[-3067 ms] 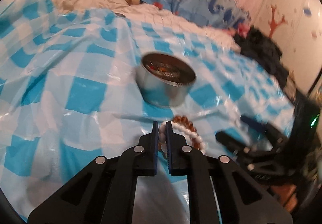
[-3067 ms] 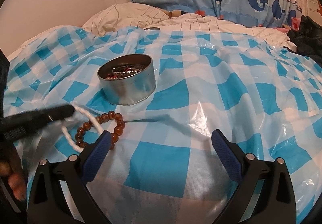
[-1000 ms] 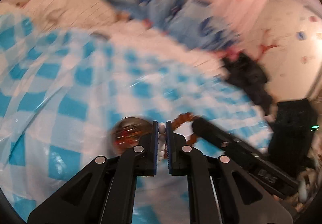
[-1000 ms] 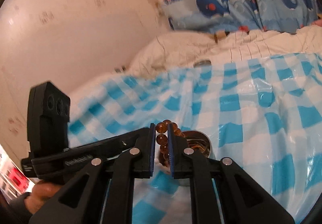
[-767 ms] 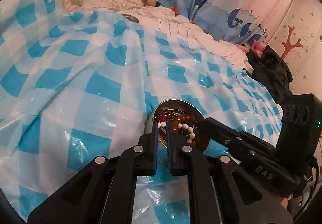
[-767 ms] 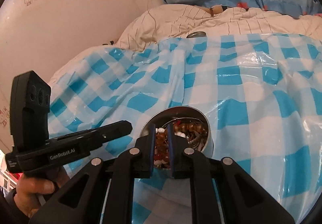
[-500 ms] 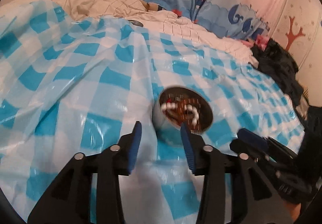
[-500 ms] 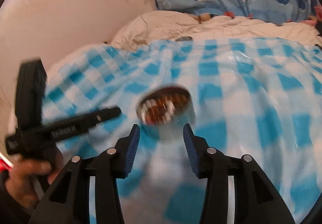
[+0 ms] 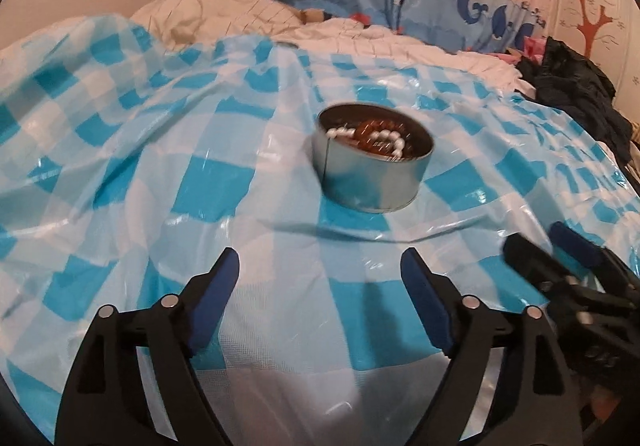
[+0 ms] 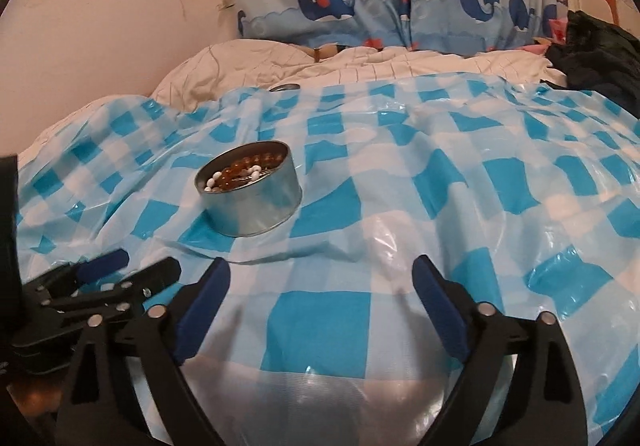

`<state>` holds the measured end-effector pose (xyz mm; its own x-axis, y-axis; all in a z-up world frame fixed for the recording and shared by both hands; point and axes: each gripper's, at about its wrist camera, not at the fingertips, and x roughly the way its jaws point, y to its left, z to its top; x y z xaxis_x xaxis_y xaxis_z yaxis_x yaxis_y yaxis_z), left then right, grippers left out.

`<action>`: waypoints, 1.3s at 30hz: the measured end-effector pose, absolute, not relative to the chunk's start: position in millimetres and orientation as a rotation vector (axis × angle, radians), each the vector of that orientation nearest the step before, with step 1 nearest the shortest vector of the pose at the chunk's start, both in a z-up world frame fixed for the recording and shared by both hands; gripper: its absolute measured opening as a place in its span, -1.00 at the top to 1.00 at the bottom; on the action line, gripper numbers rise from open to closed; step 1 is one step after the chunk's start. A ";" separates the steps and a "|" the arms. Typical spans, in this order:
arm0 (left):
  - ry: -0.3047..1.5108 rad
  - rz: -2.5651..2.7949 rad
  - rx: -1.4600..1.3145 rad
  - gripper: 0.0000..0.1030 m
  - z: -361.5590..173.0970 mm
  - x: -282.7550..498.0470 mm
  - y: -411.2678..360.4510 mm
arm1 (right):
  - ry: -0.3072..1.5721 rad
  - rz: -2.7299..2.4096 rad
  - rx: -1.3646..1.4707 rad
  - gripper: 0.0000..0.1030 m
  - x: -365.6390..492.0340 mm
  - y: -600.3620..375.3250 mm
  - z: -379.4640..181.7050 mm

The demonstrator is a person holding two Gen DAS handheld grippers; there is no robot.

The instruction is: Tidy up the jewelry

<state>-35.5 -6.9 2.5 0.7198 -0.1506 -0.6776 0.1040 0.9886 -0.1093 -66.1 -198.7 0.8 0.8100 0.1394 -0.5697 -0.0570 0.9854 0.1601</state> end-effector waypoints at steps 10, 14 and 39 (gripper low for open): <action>0.804 -0.124 -0.083 -0.73 -6.3 -27.4 -5.3 | 0.672 0.088 0.124 -0.82 -60.1 -195.6 -5.2; 0.810 -0.117 -0.081 -0.74 -7.1 -27.2 -5.3 | 0.686 0.076 0.112 -0.83 -58.9 -193.9 -6.9; 0.852 -0.083 -0.072 -0.76 -13.8 -20.7 -3.8 | 0.740 0.046 0.098 -0.86 -53.2 -192.1 -13.4</action>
<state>-20.7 -3.8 -13.8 0.6554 -0.1019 -0.7484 0.0444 0.9943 -0.0966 -53.2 -192.1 -13.4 0.7377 0.0766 -0.6708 -0.0075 0.9944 0.1053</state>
